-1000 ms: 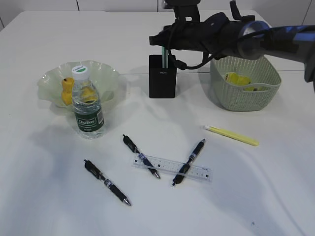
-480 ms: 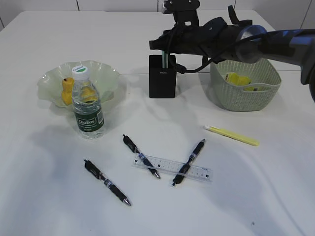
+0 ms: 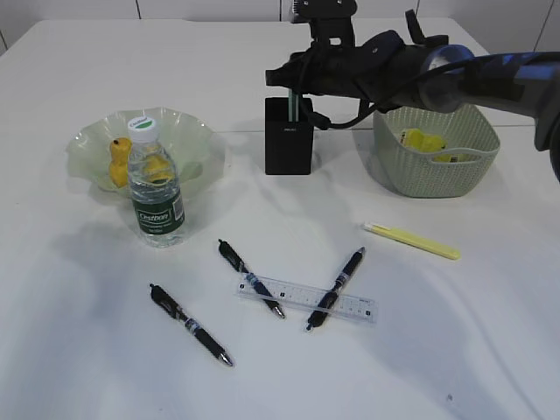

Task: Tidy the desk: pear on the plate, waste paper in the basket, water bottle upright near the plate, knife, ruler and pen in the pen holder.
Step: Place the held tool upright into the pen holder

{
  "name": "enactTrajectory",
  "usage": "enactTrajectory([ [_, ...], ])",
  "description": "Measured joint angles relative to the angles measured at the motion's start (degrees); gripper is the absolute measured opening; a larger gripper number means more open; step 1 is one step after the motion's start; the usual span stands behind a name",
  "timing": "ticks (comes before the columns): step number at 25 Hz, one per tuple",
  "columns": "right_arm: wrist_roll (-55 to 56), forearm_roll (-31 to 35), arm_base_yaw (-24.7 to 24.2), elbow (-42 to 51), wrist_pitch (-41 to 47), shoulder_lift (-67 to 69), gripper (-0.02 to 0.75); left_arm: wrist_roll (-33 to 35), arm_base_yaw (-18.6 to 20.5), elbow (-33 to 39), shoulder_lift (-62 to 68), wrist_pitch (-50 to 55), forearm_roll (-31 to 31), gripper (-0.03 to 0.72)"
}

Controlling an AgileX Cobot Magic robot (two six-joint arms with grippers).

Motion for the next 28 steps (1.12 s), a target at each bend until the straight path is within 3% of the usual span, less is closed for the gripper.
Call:
enactTrajectory([
  [14, 0.00, 0.90, 0.00, -0.09, 0.21, 0.00, 0.221, 0.00, 0.00, 0.00, 0.00, 0.00, 0.00, 0.348],
  [28, 0.00, 0.90, 0.00, -0.09, 1.24, 0.00, 0.229, 0.00, 0.00, 0.00, 0.00, 0.00, 0.00, 0.348],
])
